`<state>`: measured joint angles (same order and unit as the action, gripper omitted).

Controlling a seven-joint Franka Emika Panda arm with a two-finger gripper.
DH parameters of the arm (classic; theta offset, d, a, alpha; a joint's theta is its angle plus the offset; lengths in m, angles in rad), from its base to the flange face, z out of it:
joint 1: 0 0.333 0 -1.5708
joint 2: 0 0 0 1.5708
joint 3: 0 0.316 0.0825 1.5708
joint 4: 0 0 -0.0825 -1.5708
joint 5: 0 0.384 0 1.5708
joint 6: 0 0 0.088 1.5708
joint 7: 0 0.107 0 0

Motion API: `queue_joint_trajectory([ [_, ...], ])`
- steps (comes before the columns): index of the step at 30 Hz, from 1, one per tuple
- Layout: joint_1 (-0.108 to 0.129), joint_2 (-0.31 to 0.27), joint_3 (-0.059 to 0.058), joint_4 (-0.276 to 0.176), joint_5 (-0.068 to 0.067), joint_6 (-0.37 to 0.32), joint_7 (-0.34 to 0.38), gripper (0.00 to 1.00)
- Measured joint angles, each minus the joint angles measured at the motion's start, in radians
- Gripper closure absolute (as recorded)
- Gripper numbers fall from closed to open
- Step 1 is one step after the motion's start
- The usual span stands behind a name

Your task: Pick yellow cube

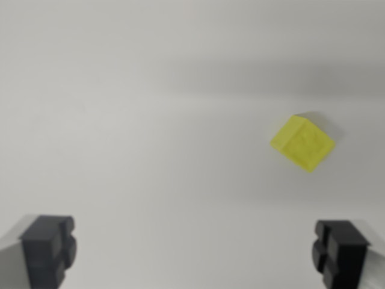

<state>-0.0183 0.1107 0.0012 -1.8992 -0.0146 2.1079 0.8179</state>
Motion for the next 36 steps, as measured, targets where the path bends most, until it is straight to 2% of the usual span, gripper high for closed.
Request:
queue_joint_trajectory([
  [7,-0.002,0.001,0.000,-0.002,0.000,0.000,0.007,0.00],
  [36,-0.061,0.065,-0.001,-0.099,0.000,0.138,0.104,0.00],
])
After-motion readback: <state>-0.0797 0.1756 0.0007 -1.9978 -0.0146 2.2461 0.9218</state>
